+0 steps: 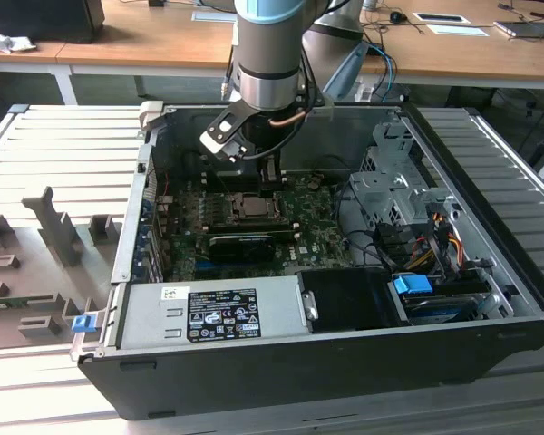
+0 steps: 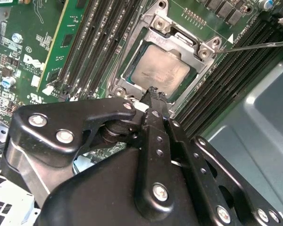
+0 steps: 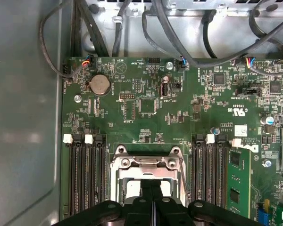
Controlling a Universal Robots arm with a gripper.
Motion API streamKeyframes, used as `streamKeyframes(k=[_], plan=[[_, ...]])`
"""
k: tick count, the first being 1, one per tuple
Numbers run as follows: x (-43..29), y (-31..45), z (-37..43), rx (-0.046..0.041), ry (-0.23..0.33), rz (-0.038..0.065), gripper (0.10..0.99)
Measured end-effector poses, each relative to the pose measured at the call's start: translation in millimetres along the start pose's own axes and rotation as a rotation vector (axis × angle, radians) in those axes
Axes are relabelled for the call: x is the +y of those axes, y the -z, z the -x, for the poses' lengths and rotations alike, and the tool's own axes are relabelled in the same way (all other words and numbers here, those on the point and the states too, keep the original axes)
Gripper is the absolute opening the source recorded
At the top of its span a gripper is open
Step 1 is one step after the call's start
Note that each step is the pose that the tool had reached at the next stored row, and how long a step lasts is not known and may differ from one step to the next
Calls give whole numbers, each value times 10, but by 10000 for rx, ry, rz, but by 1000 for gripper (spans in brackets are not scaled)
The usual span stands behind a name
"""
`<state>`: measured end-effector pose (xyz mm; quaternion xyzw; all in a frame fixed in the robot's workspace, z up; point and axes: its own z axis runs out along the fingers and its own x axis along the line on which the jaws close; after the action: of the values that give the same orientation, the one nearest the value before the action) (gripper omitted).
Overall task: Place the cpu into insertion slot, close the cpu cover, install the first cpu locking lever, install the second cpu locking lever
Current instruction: 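Close the cpu cover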
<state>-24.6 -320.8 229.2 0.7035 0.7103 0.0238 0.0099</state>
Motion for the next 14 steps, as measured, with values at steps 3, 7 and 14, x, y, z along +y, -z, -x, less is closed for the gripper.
streamKeyframes(k=[3,7,14], plan=[[-10,-1,-1,2,-1,1,106],[-35,-1,0,0,1,0,106],[-52,-3,-1,1,1,1,106]])
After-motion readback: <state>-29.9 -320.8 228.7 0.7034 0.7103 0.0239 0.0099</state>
